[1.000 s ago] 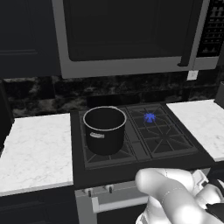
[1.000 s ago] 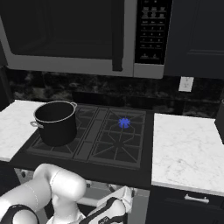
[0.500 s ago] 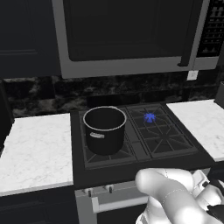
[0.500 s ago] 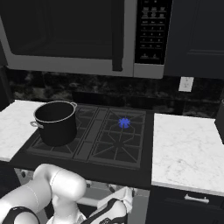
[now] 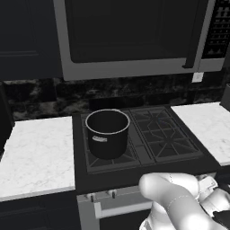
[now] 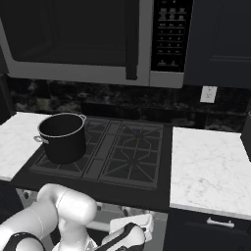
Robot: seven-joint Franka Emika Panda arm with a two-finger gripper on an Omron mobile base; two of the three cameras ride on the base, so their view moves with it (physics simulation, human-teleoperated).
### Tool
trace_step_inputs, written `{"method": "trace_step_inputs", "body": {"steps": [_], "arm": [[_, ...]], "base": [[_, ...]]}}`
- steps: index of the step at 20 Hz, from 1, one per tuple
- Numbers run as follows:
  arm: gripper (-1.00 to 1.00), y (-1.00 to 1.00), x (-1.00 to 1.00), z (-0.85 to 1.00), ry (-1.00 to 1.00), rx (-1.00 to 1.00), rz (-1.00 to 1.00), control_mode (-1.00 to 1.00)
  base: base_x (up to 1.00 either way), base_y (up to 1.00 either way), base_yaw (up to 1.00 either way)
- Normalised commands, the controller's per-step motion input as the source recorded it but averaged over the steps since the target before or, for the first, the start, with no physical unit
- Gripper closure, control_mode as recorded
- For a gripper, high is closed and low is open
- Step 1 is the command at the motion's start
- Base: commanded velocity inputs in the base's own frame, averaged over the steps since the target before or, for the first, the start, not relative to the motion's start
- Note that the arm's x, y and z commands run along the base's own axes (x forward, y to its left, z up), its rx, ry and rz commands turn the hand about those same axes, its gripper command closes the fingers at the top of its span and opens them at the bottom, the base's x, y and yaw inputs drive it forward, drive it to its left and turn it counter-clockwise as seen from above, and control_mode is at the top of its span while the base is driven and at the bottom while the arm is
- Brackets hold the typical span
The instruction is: Turn off the rear right burner of the stove.
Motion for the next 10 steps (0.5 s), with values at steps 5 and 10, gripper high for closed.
{"method": "trace_step_inputs", "body": {"steps": [5,10], "arm": [[1.00,-0.40,0.00,0.18,0.05,0.56,-0.08,-1.00],[1.00,0.00,0.00,0.00,0.00,0.00,0.00,-1.00]], "base": [[0.00,0.00,0.00],[0.00,0.00,0.00]]}}
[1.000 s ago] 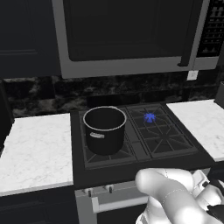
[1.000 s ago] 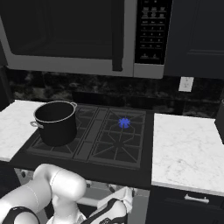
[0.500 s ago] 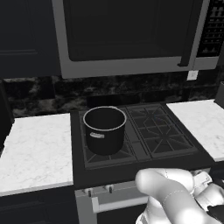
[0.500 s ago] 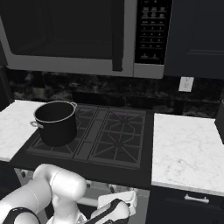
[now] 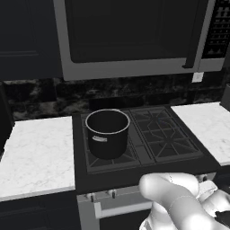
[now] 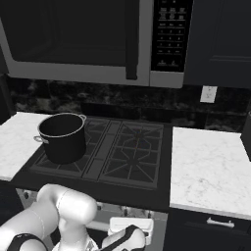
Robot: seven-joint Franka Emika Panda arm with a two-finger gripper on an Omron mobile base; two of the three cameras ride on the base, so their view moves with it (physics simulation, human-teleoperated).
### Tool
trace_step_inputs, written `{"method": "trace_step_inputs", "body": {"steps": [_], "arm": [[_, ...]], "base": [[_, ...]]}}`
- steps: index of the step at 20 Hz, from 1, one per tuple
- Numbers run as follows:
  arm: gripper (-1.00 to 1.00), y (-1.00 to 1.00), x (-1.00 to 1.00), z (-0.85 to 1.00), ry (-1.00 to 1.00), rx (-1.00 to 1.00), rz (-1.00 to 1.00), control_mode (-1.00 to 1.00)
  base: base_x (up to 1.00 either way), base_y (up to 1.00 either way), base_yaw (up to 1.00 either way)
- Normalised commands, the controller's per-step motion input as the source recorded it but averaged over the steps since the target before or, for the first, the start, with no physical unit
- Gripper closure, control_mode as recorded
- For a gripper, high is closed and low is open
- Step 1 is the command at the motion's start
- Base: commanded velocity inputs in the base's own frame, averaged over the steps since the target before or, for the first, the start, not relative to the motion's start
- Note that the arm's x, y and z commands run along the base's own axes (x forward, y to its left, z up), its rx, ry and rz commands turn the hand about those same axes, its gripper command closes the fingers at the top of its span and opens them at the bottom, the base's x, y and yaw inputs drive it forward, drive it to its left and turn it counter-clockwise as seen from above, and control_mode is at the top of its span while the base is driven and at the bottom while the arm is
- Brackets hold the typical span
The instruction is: Turn off the rear right burner of the stove.
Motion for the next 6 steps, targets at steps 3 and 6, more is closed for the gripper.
{"method": "trace_step_inputs", "body": {"steps": [3,6], "arm": [[1.00,0.00,0.00,0.00,0.00,0.00,0.00,-1.00],[1.00,0.00,0.00,0.00,0.00,0.00,0.00,-1.00]], "base": [[0.00,0.00,0.00],[0.00,0.00,0.00]]}}
